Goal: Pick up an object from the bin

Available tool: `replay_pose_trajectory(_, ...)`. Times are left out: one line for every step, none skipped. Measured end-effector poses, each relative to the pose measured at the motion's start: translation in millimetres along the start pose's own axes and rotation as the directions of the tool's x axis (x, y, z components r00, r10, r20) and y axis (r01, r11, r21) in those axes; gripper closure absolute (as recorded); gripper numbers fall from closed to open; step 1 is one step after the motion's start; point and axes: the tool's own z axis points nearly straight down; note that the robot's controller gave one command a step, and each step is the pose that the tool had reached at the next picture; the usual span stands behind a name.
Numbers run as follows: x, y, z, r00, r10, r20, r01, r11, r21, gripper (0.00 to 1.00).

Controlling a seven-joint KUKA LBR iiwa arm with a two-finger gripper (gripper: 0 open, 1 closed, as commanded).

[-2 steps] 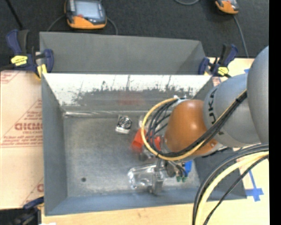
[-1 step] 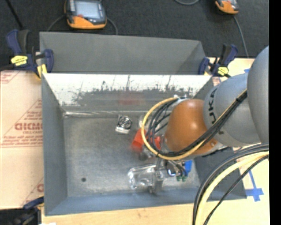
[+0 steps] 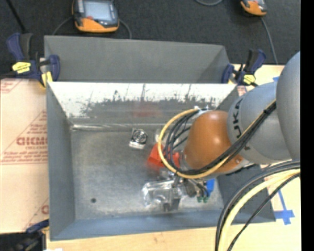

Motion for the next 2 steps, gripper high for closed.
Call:
replay_pose_trajectory(-0.5, 0.1, -1.0, 1.000, 0.000, -0.003, 0.000, 1.000, 0.000, 1.00)
replay_pose_trajectory(-1.3, -0.1, -20.7, 1.000, 0.000, -0.002, 0.000, 1.000, 0.001, 1.00)
